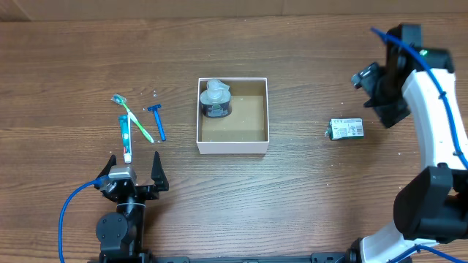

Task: Pack container
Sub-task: 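Move the right gripper to the wrapped soap bar and grasp it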

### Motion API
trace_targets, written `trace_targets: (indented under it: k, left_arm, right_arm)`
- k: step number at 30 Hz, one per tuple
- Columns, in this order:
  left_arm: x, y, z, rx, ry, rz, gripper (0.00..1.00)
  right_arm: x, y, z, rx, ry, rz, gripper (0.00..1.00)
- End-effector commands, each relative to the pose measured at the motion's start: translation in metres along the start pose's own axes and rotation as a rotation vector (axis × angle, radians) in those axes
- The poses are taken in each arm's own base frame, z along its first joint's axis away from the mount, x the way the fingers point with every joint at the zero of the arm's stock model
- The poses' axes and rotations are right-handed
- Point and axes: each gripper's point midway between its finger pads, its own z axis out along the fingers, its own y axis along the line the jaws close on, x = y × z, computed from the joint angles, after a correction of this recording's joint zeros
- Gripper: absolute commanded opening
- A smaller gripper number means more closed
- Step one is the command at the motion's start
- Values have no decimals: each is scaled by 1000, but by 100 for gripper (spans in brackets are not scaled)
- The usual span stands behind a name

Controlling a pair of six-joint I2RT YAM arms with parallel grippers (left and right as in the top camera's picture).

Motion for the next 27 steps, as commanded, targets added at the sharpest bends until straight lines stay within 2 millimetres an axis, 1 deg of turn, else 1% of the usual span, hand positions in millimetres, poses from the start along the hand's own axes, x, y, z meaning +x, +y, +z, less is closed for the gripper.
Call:
trace_targets:
  k: [1, 3, 5, 7, 12, 14, 16, 20, 23, 27]
  left_arm:
    - [0, 2, 0, -8, -5, 4, 100]
    - [0, 2, 0, -8, -5, 4, 100]
    - [0, 2, 0, -8, -5, 4, 100]
    - [0, 2, 0, -8, -5, 4, 100]
    - [0, 2, 0, -8, -5, 4, 100]
    - [0, 2, 0, -8, -5, 4, 100]
    - [0, 2, 0, -8, -5, 4, 100]
    - [0, 2, 0, -8, -5, 4, 100]
    - [0, 2, 0, -8, -5, 4, 100]
    - [0, 2, 0, -8, -5, 4, 100]
  right_arm:
    - [30, -10, 34, -9, 104, 54, 100]
    - [40, -17, 51, -5, 129, 73, 100]
    - [45, -23, 64, 0, 135, 93, 100]
    - [49, -24, 75, -15, 138, 95, 100]
    - [47, -20, 88, -58, 110, 93, 100]
    - [48, -22, 94, -62, 104, 93, 100]
    - [47, -28, 103, -52, 78, 93, 99]
    - [42, -33, 110, -44, 34, 84, 96]
    - [36, -33, 112, -42, -2, 49, 91]
    - [28, -25, 111, -70, -42, -60, 83]
